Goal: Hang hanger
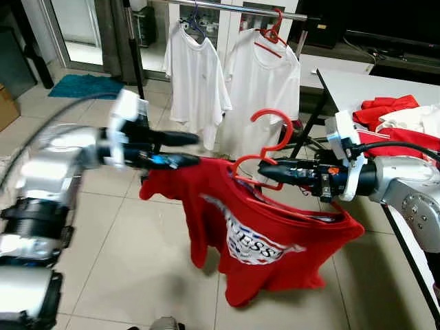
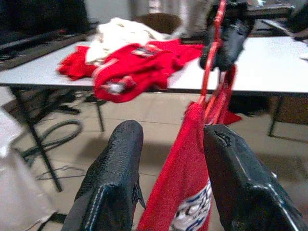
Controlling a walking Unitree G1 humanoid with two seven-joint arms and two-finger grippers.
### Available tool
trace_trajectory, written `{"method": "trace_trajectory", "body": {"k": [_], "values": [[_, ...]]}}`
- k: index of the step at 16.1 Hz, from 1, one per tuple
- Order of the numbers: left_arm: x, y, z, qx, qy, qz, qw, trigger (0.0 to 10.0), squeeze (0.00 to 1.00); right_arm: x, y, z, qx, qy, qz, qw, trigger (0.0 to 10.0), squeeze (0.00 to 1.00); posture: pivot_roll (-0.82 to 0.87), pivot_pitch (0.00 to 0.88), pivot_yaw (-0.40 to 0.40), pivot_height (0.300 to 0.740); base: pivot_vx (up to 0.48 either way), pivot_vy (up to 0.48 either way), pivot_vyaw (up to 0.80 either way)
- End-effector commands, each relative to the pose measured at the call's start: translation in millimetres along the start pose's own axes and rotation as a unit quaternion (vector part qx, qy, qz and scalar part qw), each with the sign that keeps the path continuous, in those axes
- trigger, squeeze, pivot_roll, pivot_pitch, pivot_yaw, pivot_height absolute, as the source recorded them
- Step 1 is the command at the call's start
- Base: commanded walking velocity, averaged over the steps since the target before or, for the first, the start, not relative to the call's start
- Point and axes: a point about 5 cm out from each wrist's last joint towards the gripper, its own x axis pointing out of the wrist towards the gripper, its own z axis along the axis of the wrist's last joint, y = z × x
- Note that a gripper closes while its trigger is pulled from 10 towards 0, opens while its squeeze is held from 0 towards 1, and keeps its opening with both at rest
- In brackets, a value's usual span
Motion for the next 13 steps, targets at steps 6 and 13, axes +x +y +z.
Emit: {"method": "trace_trajectory", "body": {"k": [6,13], "values": [[30.3,-1.5,6,0.013,0.042,-0.122,0.992,10.0,0.00,9.4,6.8,10,-0.022,0.011,0.037,0.999,10.0,0.00,0.01,0.000,-0.040,0.740,0.000,0.000,0.00],[47.2,-0.5,-3,0.016,0.087,-0.158,0.983,0.0,0.00,18.2,9.6,13,-0.028,0.013,0.059,0.998,10.0,0.00,0.01,0.000,-0.035,0.740,0.000,0.000,0.00]]}}
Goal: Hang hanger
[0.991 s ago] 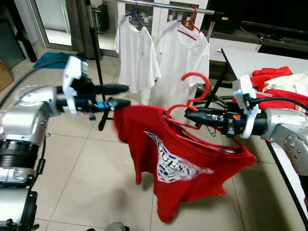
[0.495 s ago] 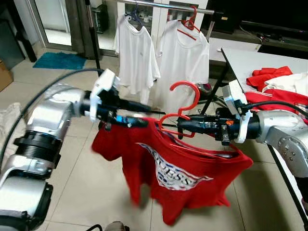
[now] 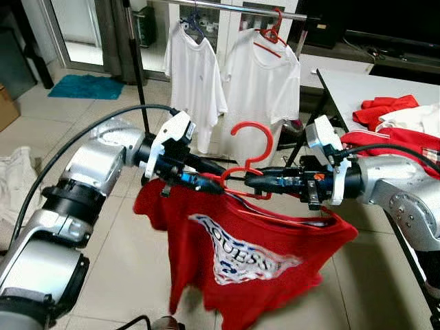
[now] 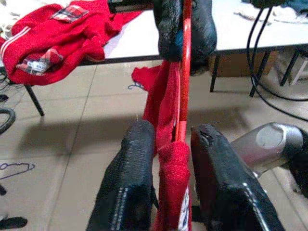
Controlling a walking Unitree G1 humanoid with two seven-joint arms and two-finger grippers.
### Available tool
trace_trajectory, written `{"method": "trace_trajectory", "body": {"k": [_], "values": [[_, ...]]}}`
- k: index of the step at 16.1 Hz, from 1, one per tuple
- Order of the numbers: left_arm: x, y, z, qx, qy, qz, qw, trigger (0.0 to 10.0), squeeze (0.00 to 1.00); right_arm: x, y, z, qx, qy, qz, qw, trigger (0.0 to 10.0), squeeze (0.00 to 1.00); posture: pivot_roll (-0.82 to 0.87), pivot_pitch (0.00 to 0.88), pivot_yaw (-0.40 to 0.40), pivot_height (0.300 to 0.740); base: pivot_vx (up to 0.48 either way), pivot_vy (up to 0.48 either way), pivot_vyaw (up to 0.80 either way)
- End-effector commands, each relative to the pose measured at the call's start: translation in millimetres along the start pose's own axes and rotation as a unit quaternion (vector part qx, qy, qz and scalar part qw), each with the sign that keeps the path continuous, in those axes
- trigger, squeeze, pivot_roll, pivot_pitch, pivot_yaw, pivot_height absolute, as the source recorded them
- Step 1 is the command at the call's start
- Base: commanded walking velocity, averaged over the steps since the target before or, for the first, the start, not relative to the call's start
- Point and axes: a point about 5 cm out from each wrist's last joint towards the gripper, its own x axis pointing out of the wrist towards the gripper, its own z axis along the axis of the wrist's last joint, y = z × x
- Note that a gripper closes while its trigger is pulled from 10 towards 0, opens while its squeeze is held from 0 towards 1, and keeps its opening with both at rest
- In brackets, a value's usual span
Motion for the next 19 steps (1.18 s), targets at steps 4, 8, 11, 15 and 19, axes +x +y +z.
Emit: {"method": "trace_trajectory", "body": {"k": [4,8,11,15,19], "values": [[3.5,4.1,3,0.003,0.011,-0.009,1.000,0.0,0.00,3.8,5.1,13,-0.028,-0.007,0.022,0.999,10.0,0.00,0.01,0.000,-0.032,0.740,0.000,0.000,0.00],[4.2,2.8,-1,-0.001,0.022,-0.015,1.000,0.0,0.00,3.1,5.5,14,-0.027,-0.008,0.022,0.999,10.0,0.00,0.01,0.000,-0.026,0.740,0.000,0.000,0.00],[4.1,2.6,-2,-0.007,0.016,-0.013,1.000,0.0,0.00,2.3,6.3,15,-0.017,-0.013,0.024,0.999,10.0,0.00,0.01,0.000,-0.025,0.740,0.000,0.000,0.00],[-1.7,1.2,-6,-0.017,0.002,0.001,1.000,0.0,0.00,-3.1,-0.5,15,-0.008,-0.023,-0.010,1.000,10.0,1.00,0.01,0.000,-0.031,0.740,0.000,0.000,0.00],[-10.1,-5.7,-21,-0.039,0.007,0.026,0.999,0.0,0.00,-37.0,-18.0,18,-0.003,-0.057,-0.104,0.993,10.0,1.00,0.01,0.000,-0.037,0.740,0.000,0.000,0.00]]}}
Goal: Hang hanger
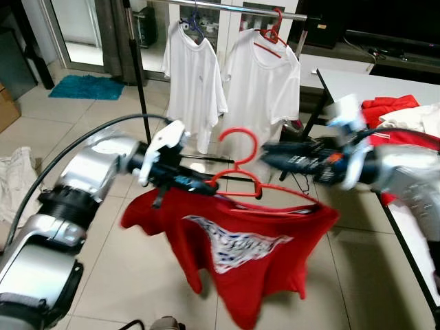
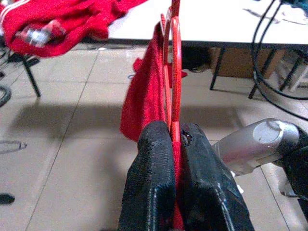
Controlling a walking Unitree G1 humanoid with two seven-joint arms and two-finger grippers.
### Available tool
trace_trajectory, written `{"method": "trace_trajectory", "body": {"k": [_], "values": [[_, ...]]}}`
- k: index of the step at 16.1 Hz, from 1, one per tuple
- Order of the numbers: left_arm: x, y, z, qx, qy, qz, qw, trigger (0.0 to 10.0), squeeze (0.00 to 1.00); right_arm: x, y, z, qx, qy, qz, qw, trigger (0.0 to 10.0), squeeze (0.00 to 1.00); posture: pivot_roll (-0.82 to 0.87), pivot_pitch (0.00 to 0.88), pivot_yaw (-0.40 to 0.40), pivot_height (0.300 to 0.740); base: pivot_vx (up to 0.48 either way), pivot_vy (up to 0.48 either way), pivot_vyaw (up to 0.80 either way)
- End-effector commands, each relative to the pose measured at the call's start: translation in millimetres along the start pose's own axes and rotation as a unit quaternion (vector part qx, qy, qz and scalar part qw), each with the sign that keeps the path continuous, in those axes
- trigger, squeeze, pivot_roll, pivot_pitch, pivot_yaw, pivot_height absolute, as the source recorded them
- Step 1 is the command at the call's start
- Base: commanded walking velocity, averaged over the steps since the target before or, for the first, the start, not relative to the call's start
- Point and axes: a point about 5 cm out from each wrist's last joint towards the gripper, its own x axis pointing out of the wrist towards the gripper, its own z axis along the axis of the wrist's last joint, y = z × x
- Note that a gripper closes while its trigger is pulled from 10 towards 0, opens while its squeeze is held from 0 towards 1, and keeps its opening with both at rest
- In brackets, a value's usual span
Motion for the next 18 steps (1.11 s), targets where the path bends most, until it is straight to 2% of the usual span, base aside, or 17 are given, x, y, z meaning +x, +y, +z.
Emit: {"method": "trace_trajectory", "body": {"k": [1,3,4,5,6,7,8,9,10,12,14,16,18], "values": [[-2.2,1.9,4,0.011,-0.007,0.020,1.000,0.0,0.00,-8.3,-2.6,4,-0.009,-0.014,-0.031,0.999,10.0,1.00,0.01,0.000,-0.037,0.740,0.000,0.000,0.00],[-4.0,5.2,-2,0.005,-0.022,0.064,0.998,0.0,0.00,-14.8,-9.1,1,-0.027,-0.018,-0.125,0.992,10.0,1.00,0.01,0.000,-0.042,0.740,0.000,0.000,0.00],[-3.6,12.1,-4,0.003,-0.033,0.125,0.992,0.0,0.00,-13.6,-8.2,-8,-0.004,-0.011,-0.185,0.983,10.0,1.00,0.01,0.000,-0.043,0.740,0.000,0.000,0.00],[-3.4,14.5,-4,0.003,-0.038,0.149,0.988,0.0,0.00,-11.8,-6.0,-13,0.008,-0.008,-0.207,0.978,10.0,1.00,0.01,0.000,-0.042,0.740,0.000,0.000,0.00],[-1.9,15.0,-3,-0.008,-0.055,0.163,0.985,0.0,0.00,-6.2,-1.1,-28,0.018,0.009,-0.251,0.968,10.0,0.00,0.01,0.001,-0.033,0.740,0.000,0.000,0.00],[-0.1,13.5,-2,-0.015,-0.070,0.163,0.984,0.0,0.00,-1.4,3.8,-41,0.025,0.025,-0.292,0.956,10.0,0.00,0.00,0.006,-0.028,0.740,0.000,0.000,0.00],[0.5,13.4,-3,-0.017,-0.072,0.172,0.982,0.0,0.00,2.0,7.6,-46,0.051,0.016,-0.318,0.947,10.0,0.00,0.00,0.012,-0.019,0.740,0.000,0.000,0.00],[-0.6,15.0,-6,-0.019,-0.070,0.195,0.978,0.0,0.00,7.2,12.3,-51,0.080,0.012,-0.332,0.940,10.0,0.00,0.00,0.015,-0.012,0.740,0.000,0.000,0.00],[-0.8,15.7,-6,-0.020,-0.071,0.202,0.977,0.0,0.00,8.8,13.8,-52,0.075,0.018,-0.336,0.939,10.0,0.00,0.00,0.015,-0.012,0.740,0.000,0.000,0.00],[3.1,14.6,-3,-0.027,-0.097,0.202,0.974,0.0,0.00,12.6,8.7,-71,0.091,0.058,-0.432,0.896,10.0,0.00,0.00,0.013,-0.014,0.740,0.000,0.000,0.00],[4.1,13.5,-3,-0.029,-0.098,0.203,0.974,0.0,0.00,12.9,7.6,-76,0.100,0.062,-0.469,0.875,10.0,0.00,0.01,0.010,-0.019,0.740,0.000,0.000,0.00],[1.6,12.3,-3,-0.027,-0.097,0.212,0.972,0.0,0.00,15.7,9.2,-80,0.125,0.069,-0.490,0.860,10.0,0.00,0.01,0.008,-0.025,0.740,0.000,0.000,0.00],[0.5,10.6,-2,-0.029,-0.102,0.208,0.972,0.0,0.00,20.9,8.3,-80,0.152,0.051,-0.490,0.857,10.0,0.00,0.01,0.008,-0.025,0.740,0.000,0.000,0.00]]}}
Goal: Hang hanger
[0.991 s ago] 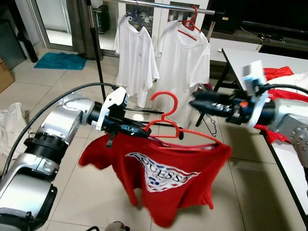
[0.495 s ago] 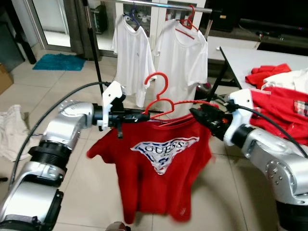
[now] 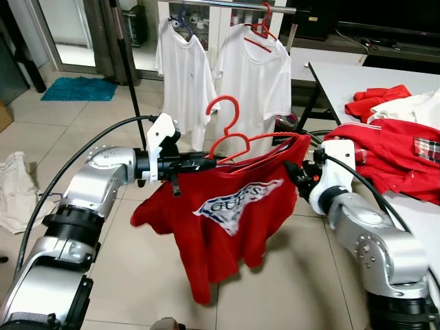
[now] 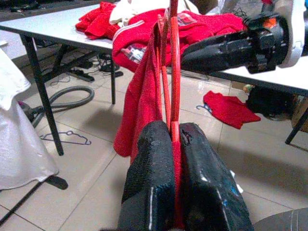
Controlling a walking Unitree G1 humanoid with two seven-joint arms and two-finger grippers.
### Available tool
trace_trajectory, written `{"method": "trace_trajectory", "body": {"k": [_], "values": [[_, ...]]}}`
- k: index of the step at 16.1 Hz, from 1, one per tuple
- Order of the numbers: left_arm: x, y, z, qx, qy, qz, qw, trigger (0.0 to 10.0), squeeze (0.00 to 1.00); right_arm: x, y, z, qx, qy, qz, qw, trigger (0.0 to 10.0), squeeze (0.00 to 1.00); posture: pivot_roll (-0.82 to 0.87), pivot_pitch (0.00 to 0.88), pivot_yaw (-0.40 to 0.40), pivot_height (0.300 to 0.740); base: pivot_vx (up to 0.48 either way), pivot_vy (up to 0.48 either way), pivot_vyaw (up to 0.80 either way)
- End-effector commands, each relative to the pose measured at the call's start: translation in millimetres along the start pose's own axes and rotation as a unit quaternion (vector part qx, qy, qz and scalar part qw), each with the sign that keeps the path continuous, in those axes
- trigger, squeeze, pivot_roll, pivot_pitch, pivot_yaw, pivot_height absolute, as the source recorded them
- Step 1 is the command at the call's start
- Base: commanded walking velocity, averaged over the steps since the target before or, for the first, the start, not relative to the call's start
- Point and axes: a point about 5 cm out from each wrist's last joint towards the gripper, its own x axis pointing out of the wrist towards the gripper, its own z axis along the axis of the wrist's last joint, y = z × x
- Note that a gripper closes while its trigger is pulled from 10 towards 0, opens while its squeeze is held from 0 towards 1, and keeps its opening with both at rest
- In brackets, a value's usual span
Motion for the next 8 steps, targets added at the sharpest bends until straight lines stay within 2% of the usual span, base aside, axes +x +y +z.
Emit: {"method": "trace_trajectory", "body": {"k": [1,3,7,8], "values": [[-1.5,-1.5,11,0.013,-0.019,-0.008,1.000,0.0,0.00,3.0,-1.1,1,0.011,0.005,-0.007,1.000,10.0,0.00,0.01,0.005,-0.025,0.740,0.000,0.000,0.00],[-1.3,-4.2,11,0.009,-0.020,-0.018,1.000,0.0,0.00,6.1,0.6,1,0.019,0.000,-0.008,1.000,10.0,0.00,0.01,0.007,-0.025,0.740,0.000,0.000,0.00],[-2.2,-7.2,12,0.005,-0.018,-0.026,0.999,0.0,0.00,10.3,3.3,16,0.045,-0.045,-0.012,0.998,10.0,0.00,0.02,0.011,-0.024,0.740,0.000,0.000,0.00],[-2.5,-6.8,12,0.005,-0.017,-0.024,1.000,0.0,0.00,10.1,3.6,21,0.037,-0.058,-0.013,0.998,9.3,0.00,0.02,0.011,-0.024,0.740,0.000,0.000,0.00]]}}
